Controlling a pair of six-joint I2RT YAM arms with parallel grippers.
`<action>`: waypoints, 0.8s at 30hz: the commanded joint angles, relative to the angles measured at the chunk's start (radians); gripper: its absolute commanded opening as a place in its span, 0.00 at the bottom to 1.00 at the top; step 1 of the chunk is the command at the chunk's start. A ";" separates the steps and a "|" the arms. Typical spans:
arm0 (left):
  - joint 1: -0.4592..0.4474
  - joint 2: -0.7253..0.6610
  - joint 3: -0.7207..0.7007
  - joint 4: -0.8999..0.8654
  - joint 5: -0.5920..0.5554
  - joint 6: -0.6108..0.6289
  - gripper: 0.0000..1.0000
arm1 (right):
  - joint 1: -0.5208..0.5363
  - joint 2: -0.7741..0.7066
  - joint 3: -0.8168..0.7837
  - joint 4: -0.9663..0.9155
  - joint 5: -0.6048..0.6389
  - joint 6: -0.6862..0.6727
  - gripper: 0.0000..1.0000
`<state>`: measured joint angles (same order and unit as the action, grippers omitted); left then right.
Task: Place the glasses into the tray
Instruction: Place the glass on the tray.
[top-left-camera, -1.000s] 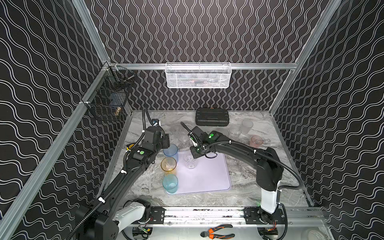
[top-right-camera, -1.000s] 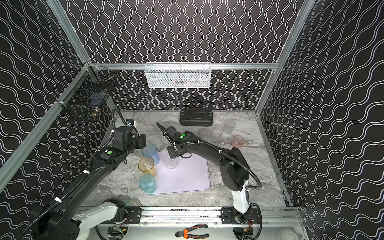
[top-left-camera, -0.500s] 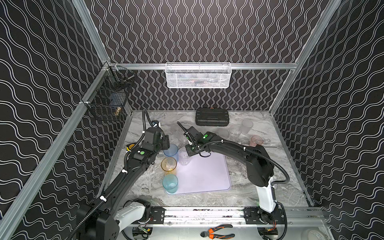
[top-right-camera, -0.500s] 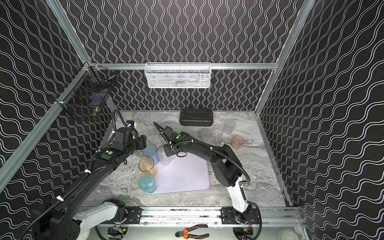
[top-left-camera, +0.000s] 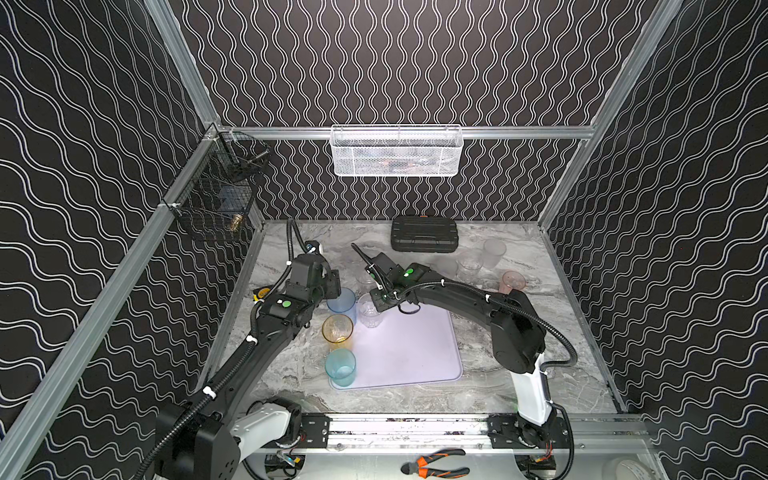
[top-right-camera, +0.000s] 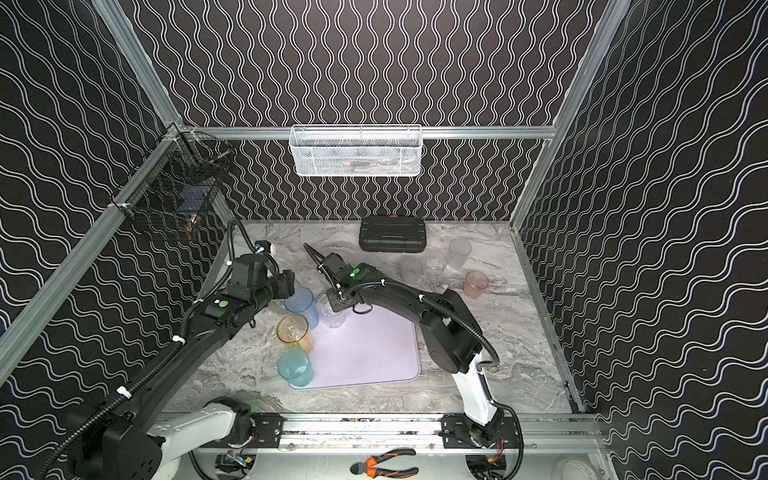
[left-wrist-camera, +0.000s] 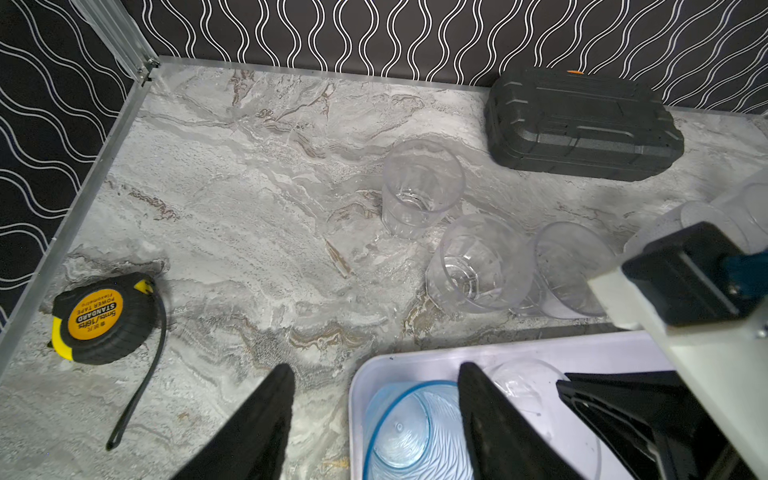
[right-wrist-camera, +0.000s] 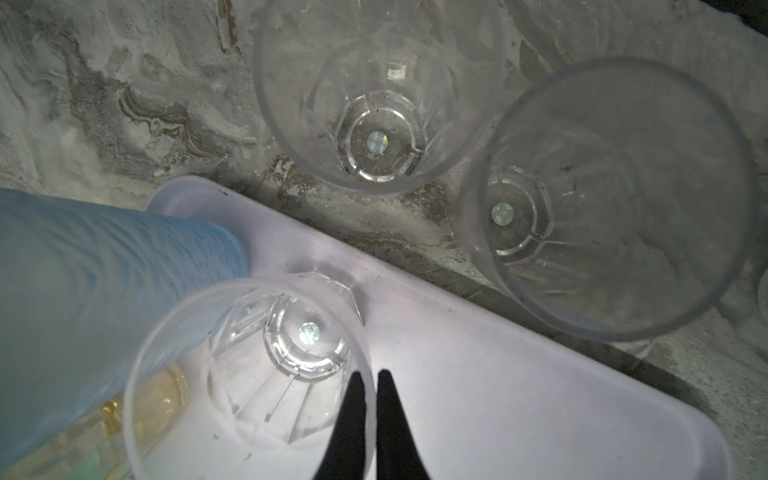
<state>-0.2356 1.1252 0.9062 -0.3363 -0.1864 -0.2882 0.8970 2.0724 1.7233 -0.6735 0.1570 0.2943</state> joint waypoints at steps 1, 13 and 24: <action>0.001 0.001 0.006 0.019 -0.002 -0.008 0.67 | 0.000 0.002 0.011 -0.018 -0.001 -0.011 0.16; 0.004 0.023 0.045 0.007 0.027 0.007 0.67 | -0.066 -0.099 0.077 -0.046 -0.066 -0.025 0.41; -0.066 0.178 0.152 0.085 0.318 0.072 0.61 | -0.292 -0.082 0.028 0.023 -0.158 -0.003 0.46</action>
<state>-0.2722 1.2816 1.0386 -0.3016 0.0631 -0.2569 0.6197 1.9713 1.7405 -0.6746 0.0383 0.2806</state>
